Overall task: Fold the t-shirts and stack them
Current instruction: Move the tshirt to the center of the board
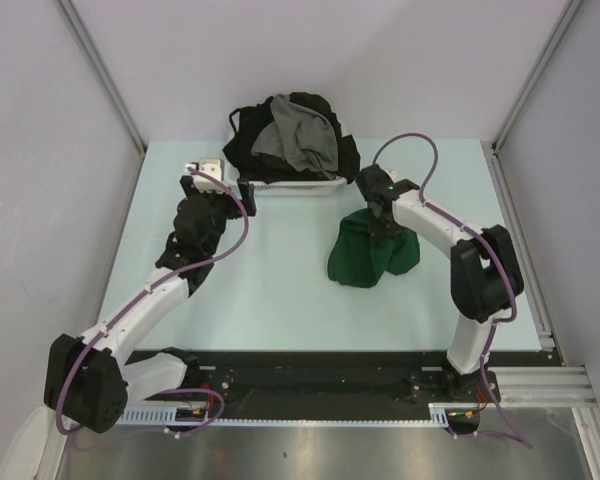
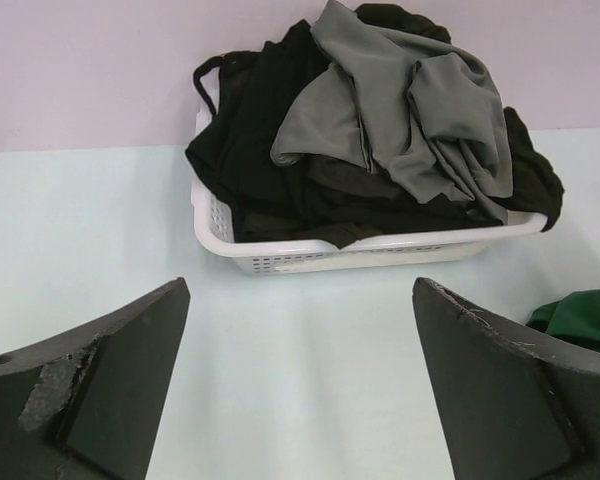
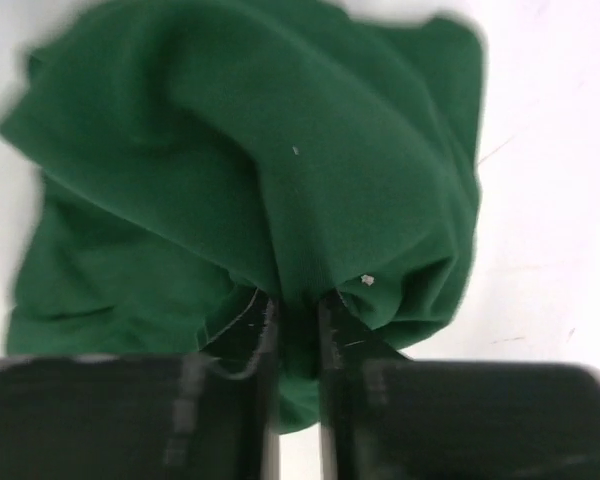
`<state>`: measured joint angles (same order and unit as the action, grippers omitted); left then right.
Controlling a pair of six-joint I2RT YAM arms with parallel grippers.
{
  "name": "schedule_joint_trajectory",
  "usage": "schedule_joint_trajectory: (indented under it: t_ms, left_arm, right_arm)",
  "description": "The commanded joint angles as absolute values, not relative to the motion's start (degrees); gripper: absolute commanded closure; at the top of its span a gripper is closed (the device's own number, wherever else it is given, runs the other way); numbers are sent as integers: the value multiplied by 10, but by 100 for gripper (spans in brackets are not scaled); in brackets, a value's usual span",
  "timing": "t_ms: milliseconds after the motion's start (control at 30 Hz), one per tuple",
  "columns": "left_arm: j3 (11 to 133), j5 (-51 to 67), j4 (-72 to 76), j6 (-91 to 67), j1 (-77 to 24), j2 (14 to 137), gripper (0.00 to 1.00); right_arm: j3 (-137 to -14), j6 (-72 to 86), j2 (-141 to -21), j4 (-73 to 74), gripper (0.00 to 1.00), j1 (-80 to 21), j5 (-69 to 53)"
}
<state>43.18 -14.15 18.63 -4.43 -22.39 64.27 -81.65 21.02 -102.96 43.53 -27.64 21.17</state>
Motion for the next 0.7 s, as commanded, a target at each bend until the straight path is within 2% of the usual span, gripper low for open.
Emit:
schedule_joint_trajectory:
  t_ms: [0,33,67,100,133,500,667]
  left_arm:
    - [431,-161,199,-32,-229,643,0]
    - [430,-166,200,-32,-229,648,0]
    - [428,-170,203,-33,-229,651,1]
    - [428,-171,205,-33,-229,658,0]
    - [428,-172,209,-34,-229,663,0]
    - [467,-192,257,-53,-216,778,1]
    - [546,-234,258,-69,-207,870,1]
  right_arm:
    - [-835,237,-1057,461,71,-274,197]
    - [-842,240,-1056,459,63,-275,199]
    - [-847,245,-1056,460,41,-275,206]
    - [-853,247,-1055,464,13,-275,212]
    - [-867,244,-1054,466,1,-275,220]
    - [-989,193,-1006,467,0,-284,221]
    - [-1025,179,-983,479,0,-301,218]
